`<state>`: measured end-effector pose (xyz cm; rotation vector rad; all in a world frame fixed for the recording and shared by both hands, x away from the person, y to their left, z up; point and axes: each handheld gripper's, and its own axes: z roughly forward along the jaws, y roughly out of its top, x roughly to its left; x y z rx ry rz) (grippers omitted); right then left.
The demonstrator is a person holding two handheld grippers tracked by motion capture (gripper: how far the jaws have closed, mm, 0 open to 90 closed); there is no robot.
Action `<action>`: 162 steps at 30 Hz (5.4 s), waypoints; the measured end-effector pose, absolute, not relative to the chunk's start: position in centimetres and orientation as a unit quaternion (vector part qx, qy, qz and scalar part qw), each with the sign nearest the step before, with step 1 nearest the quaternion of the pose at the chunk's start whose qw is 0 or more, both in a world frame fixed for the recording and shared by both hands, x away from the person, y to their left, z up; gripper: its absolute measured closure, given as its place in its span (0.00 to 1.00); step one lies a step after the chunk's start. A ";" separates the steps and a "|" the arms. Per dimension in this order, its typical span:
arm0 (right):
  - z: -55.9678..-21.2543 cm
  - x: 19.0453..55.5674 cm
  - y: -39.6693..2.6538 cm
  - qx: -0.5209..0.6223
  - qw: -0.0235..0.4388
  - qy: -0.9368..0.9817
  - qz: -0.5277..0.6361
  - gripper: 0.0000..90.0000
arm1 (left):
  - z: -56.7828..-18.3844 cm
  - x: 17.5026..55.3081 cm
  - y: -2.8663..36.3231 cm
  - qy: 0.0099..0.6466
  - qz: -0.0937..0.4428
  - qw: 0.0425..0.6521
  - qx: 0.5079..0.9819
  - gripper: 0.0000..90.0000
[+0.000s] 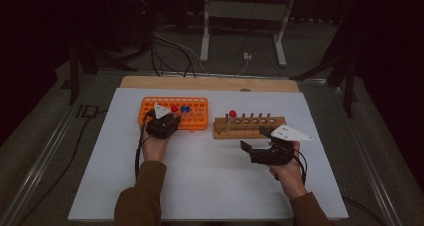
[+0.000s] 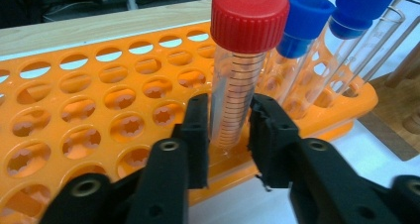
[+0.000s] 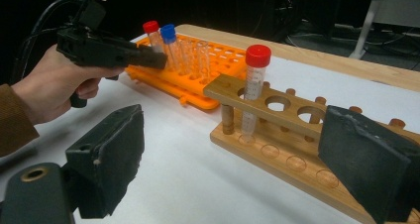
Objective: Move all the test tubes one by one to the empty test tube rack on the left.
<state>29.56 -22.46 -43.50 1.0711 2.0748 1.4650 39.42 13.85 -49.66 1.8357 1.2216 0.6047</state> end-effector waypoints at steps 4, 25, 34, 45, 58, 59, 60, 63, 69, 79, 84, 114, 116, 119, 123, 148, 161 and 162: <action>-43.4 29.8 -22.4 0.381 0.193 0.739 0.522 0.12 | -49.4 39.0 14.5 0.490 0.231 0.427 0.724 0.61; -43.9 36.5 -18.5 0.402 0.211 0.755 0.473 0.25 | -46.8 32.8 15.5 0.458 0.224 0.486 0.710 0.01; -45.2 38.8 -17.1 0.428 0.197 0.747 0.470 0.60 | -46.4 31.4 14.6 0.441 0.214 0.506 0.709 0.01; -43.3 37.6 -17.3 0.404 0.233 0.736 0.490 0.78 | -44.9 31.8 10.9 0.398 0.201 0.525 0.725 0.12; -39.2 35.3 -18.0 0.365 0.217 0.744 0.516 0.78 | -43.5 32.3 6.8 0.357 0.200 0.528 0.744 0.17; -39.2 35.1 -17.8 0.362 0.208 0.748 0.516 0.78 | -43.6 32.2 6.4 0.352 0.201 0.525 0.748 0.18; -39.3 35.0 -17.6 0.360 0.199 0.750 0.518 0.78 | -43.6 32.2 6.0 0.347 0.203 0.520 0.754 0.18; -39.4 34.6 -16.8 0.353 0.173 0.754 0.526 0.78 | -43.7 32.2 5.0 0.338 0.206 0.513 0.761 0.24; -39.6 33.6 -15.2 0.324 0.149 0.769 0.530 0.78 | -43.6 32.0 4.2 0.316 0.208 0.516 0.769 0.54; -39.7 33.2 -15.0 0.301 0.139 0.777 0.536 0.56 | -43.6 31.9 4.7 0.302 0.211 0.515 0.774 0.83; -39.9 32.9 -15.9 0.312 0.167 0.771 0.529 0.30 | -43.8 32.2 6.0 0.320 0.220 0.511 0.767 0.83; -44.0 30.2 -24.6 0.404 0.219 0.742 0.488 0.03 | -44.7 35.5 15.4 0.453 0.310 0.468 0.692 0.83; -44.2 30.1 -24.8 0.406 0.220 0.741 0.487 0.03 | -45.1 36.0 15.6 0.464 0.316 0.463 0.686 0.83; -44.4 30.0 -25.0 0.408 0.221 0.742 0.484 0.03 | -45.4 36.8 15.8 0.478 0.321 0.460 0.676 0.83; -44.6 29.9 -25.2 0.411 0.220 0.742 0.482 0.04 | -45.7 37.8 15.5 0.491 0.318 0.468 0.662 0.83; -45.2 29.1 -25.5 0.411 0.220 0.741 0.484 0.04 | -48.2 39.9 15.3 0.510 0.294 0.458 0.667 0.83; -45.5 28.7 -26.2 0.418 0.222 0.738 0.481 0.04 | -50.1 39.2 16.1 0.534 0.261 0.421 0.685 0.59; -45.5 28.6 -26.3 0.419 0.222 0.737 0.481 0.04 | -50.0 38.9 16.4 0.535 0.261 0.420 0.685 0.53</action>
